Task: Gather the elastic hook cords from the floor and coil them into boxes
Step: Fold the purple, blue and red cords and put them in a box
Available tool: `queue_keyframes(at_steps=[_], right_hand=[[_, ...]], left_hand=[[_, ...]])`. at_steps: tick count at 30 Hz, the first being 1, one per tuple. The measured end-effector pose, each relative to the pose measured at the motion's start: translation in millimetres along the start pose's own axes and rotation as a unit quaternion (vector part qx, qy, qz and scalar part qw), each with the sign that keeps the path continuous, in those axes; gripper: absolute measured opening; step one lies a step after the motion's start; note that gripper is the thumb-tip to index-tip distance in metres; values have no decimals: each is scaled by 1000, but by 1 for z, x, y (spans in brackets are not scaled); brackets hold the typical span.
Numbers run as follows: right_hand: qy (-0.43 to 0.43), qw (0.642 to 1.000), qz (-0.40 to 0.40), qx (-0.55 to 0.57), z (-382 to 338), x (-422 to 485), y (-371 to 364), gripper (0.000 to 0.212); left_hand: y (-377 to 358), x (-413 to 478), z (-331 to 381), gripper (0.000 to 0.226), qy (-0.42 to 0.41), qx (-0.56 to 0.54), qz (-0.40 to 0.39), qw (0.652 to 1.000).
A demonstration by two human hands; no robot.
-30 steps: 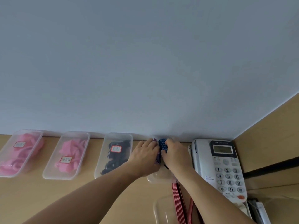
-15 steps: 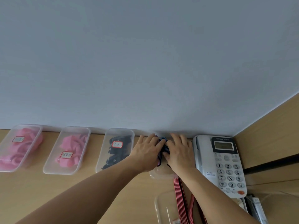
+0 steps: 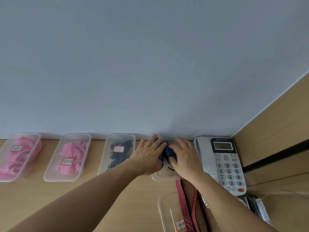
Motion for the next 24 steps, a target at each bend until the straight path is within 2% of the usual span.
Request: queue_keyframes(at_steps=[8,13,16,18,24], right_hand=[[-60,997,53,14,-14,-28,54,40],[-157,985,22,65,-24,-75,69,14],[-223,973,-23,57,-15,-108,74,21],[-248,965,-65,47,-6,-129,73,25],[-254,951,-176,16,7,-168,50,26]], left_hand=[[42,-27,5,71,-3,-60,56,997],[41,-46,37,62,-53,-175,43,982],[37,-55,57,52,-48,-242,13,969],[33,-63,68,53,-40,-259,-9,965],[27,-74,84,46,-11,-258,-47,965]])
Point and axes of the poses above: each hand's wrist, its own x-axis towards the middle knuckle, its own y-axis out of the back of the hand, z = x × y, the point moved 4 cm from there along x, towards the middle knuckle, and after that the axes turned 15 degrees about z, right-handed, at the moved point
